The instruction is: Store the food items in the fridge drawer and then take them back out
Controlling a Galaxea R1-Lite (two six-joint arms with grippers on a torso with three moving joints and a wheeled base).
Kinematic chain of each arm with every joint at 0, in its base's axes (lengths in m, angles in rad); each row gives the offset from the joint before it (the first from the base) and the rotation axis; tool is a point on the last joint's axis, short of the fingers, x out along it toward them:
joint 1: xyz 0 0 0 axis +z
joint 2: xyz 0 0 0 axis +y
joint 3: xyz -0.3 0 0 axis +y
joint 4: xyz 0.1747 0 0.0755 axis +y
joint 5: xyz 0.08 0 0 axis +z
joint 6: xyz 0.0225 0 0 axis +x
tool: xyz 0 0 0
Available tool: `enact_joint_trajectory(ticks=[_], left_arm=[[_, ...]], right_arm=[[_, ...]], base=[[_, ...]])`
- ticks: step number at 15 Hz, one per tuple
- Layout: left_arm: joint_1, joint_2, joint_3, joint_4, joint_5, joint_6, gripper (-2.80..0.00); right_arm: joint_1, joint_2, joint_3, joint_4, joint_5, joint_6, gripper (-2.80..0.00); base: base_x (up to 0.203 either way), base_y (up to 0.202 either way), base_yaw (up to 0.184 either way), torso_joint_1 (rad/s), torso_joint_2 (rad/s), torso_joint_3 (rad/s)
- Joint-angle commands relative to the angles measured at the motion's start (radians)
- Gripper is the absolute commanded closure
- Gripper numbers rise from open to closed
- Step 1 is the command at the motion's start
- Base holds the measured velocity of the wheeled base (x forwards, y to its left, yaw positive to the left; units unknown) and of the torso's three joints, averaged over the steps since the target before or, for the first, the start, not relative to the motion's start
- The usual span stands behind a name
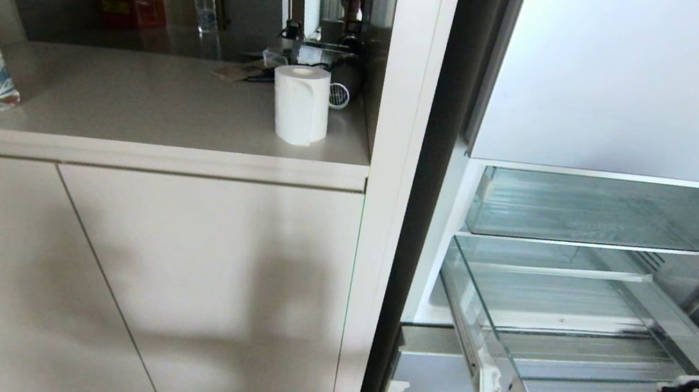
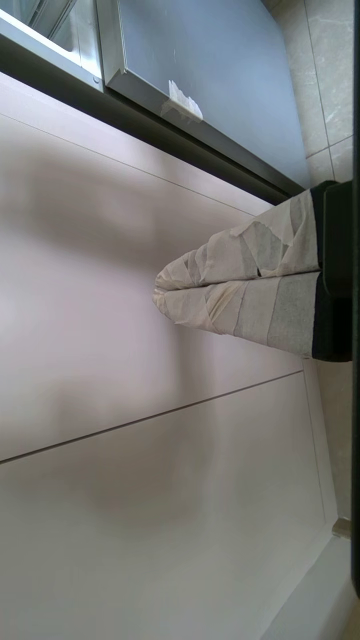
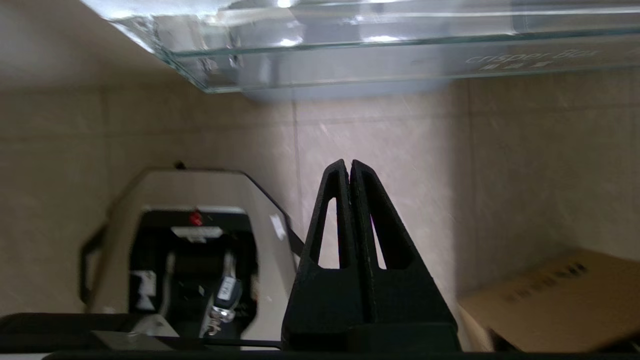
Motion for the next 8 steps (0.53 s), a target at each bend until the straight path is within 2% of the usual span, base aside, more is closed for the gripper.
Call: enact_joint_trajectory(ticks=[1, 4, 8], left_arm=[[0.001, 0.002, 0.000, 0.000, 0.001, 0.001, 0.00], [0.001, 0.002, 0.000, 0.000, 0.001, 0.000, 0.00], [0.001, 0.002, 0.000, 0.000, 0.001, 0.000, 0.00]], right_arm=[[0.002, 0.169, -0.011, 0.004, -0.001, 0.005, 0.00], [-0.001, 0.352, -0.038, -0.057, 0.000, 0.005, 0.00], [-0.067, 0.598, -0.168, -0.247, 0.017, -0.049, 0.00]], base=[[0.000, 0.000, 0.000, 0.000, 0.00, 0.000], [0.000, 0.000, 0.000, 0.000, 0.00, 0.000], [0.000, 0.000, 0.000, 0.000, 0.00, 0.000]])
